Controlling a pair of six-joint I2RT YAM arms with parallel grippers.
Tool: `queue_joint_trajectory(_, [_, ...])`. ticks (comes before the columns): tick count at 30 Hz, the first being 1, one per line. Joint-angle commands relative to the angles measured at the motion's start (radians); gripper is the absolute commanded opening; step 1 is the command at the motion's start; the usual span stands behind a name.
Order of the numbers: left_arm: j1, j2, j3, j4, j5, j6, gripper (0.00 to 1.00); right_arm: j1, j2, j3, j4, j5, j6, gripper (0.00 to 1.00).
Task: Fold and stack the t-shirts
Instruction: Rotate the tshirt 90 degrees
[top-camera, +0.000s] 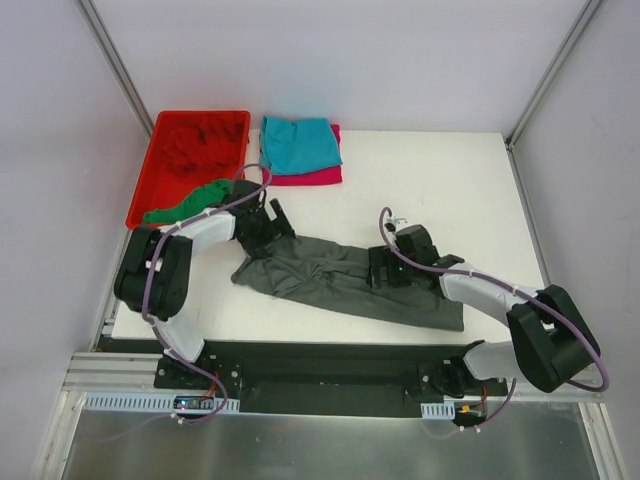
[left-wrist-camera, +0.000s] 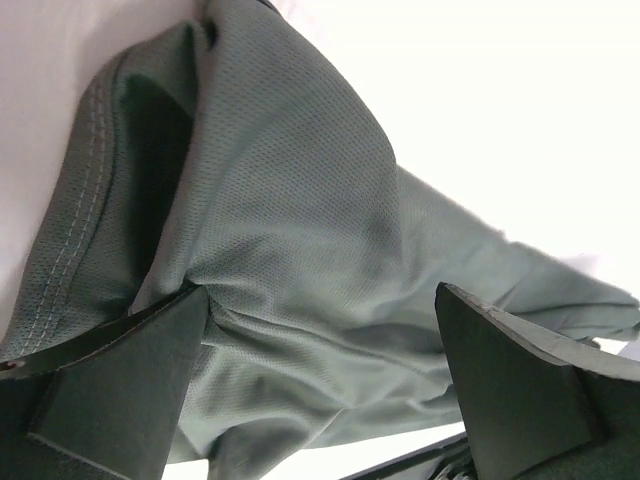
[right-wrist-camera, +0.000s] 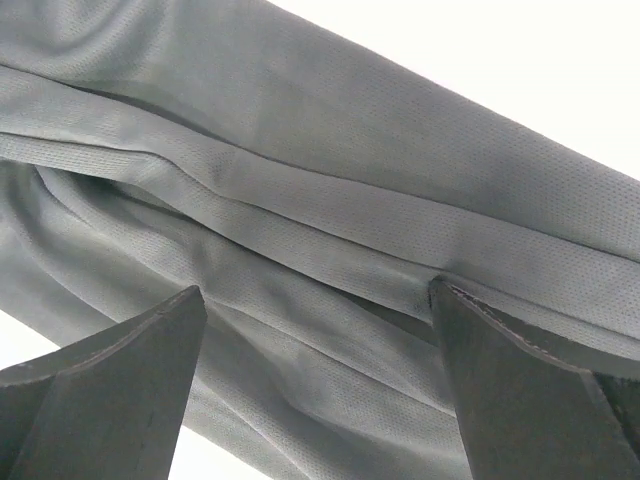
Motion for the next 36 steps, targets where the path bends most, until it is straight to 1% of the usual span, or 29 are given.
queue_joint_trajectory(1, [-0.006,0.187,0.103,0.019,-0.018,0.037,0.99,0.002,0.049,-0.002,-0.006,-0.070,0.067,0.96])
queue_joint_trajectory(3, [-0.009,0.242,0.164,0.019,0.013,0.029,0.99,0.025,0.051,-0.019,-0.008,-0.095,0.073,0.96])
queue_joint_trajectory(5, [-0.018,0.288,0.219,0.019,0.015,0.014,0.99,0.071,0.038,-0.019,-0.041,-0.095,0.068,0.96])
queue_joint_trajectory(9, [-0.023,0.338,0.317,0.016,0.004,-0.032,0.99,0.217,0.003,-0.009,-0.135,-0.078,0.082,0.96])
queue_joint_trajectory(11, [-0.031,0.365,0.370,0.017,-0.004,-0.042,0.99,0.281,-0.005,-0.004,-0.149,-0.112,0.123,0.96])
queue_joint_trajectory(14, [-0.057,0.411,0.442,0.014,-0.039,-0.057,0.99,0.376,0.023,0.030,-0.126,-0.218,0.185,0.96])
queue_joint_trajectory(16, [-0.081,0.453,0.494,0.014,-0.063,-0.058,0.99,0.445,0.060,0.074,-0.105,-0.241,0.215,0.96])
queue_joint_trajectory(18, [-0.096,0.511,0.563,0.011,-0.042,-0.074,0.99,0.498,0.101,0.129,-0.083,-0.270,0.220,0.96])
queue_joint_trajectory(20, [-0.110,0.580,0.644,0.014,0.011,-0.097,0.99,0.528,0.149,0.184,-0.081,-0.295,0.219,0.96])
queue_joint_trajectory(23, [-0.145,0.653,0.765,0.014,0.045,-0.109,0.99,0.539,0.173,0.240,-0.107,-0.284,0.216,0.96])
queue_joint_trajectory(26, [-0.196,0.706,0.857,0.013,0.047,-0.103,0.99,0.541,0.112,0.245,-0.208,-0.148,0.208,0.96])
queue_joint_trajectory(29, [-0.238,0.791,1.007,0.016,0.100,-0.103,0.99,0.533,0.014,0.226,-0.317,0.012,0.211,0.96])
queue_joint_trajectory(31, [-0.262,0.874,1.127,0.020,0.127,-0.115,0.99,0.501,-0.058,0.202,-0.365,0.104,0.246,0.96])
queue_joint_trajectory(33, [-0.277,0.959,1.247,0.037,0.133,-0.150,0.99,0.446,-0.145,0.165,-0.385,0.147,0.286,0.96])
queue_joint_trajectory(34, [-0.282,0.995,1.305,0.069,0.139,-0.178,0.99,0.415,-0.185,0.142,-0.385,0.170,0.304,0.96])
queue_joint_trajectory(36, [-0.290,1.066,1.394,0.193,0.163,-0.238,0.99,0.343,-0.270,0.104,-0.385,0.202,0.321,0.96])
